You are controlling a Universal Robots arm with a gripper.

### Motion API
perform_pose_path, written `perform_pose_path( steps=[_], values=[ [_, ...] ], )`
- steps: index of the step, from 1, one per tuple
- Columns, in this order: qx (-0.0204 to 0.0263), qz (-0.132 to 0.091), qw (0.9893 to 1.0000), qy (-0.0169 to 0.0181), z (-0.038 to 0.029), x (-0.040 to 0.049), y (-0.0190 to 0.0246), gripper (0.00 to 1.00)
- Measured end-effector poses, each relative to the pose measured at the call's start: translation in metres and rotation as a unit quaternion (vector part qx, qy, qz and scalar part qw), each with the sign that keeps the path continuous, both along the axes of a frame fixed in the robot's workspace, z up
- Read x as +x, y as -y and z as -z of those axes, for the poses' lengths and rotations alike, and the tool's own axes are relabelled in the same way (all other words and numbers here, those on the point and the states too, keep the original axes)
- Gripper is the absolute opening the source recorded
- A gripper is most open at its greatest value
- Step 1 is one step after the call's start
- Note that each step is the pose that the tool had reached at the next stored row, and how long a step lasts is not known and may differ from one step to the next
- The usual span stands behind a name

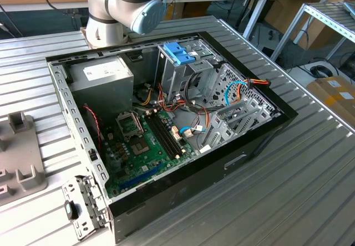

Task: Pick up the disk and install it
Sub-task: 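Pick up the disk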

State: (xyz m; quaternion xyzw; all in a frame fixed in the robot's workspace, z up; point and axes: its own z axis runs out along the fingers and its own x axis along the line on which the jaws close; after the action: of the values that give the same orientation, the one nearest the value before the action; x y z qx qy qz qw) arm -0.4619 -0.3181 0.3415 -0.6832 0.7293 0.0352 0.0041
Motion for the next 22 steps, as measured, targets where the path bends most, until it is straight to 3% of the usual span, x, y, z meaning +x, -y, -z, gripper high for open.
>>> perform_pose_path(
  steps=[10,22],
  values=[
    [0.0000,-0.009,1.0000,0.0000,0.0088,-0.0005,-0.0008,0.48],
    [0.0000,-0.020,0.9998,0.0000,0.0282,-0.0018,-0.0009,0.48]
  ],
)
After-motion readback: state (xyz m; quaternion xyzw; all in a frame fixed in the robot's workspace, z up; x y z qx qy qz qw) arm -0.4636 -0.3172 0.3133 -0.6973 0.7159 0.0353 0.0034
